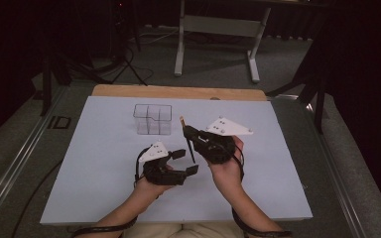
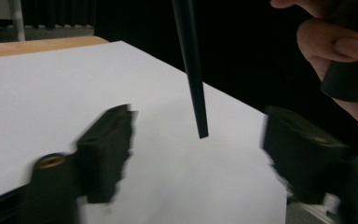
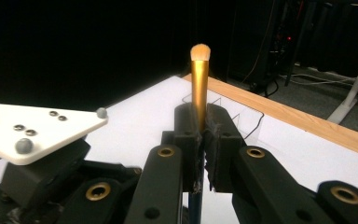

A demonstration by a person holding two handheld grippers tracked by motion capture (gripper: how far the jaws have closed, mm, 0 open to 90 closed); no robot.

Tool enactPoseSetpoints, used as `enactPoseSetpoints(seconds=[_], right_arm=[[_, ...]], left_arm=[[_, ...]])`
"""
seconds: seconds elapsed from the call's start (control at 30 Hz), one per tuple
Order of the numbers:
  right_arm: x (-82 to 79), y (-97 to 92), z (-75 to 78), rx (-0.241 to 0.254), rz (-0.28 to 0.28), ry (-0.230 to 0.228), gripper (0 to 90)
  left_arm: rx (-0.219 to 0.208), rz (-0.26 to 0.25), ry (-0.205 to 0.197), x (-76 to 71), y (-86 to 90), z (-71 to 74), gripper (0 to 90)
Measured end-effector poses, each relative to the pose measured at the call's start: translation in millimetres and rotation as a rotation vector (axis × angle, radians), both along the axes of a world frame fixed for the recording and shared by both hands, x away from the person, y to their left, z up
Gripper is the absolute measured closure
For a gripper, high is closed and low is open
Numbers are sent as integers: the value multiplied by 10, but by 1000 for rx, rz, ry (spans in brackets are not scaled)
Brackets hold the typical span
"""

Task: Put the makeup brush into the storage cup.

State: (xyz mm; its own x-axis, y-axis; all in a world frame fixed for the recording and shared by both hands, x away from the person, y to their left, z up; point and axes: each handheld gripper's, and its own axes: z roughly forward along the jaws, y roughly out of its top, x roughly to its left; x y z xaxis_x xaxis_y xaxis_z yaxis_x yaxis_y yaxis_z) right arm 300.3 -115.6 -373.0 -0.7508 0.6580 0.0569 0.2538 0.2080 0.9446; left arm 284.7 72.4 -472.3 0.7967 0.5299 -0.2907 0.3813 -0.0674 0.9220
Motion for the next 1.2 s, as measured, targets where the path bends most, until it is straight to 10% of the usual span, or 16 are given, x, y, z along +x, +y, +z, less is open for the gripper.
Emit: enactPoseSetpoints(seconds=[0.63,1.2], right_arm=[[-39,28,-13,-11,-4,-23,843],[-47,-60,-60,10,47,8,837]], left_arm=[[-21,-17,12,82,20,45,824],[58,-93,30,124,121,52,863]])
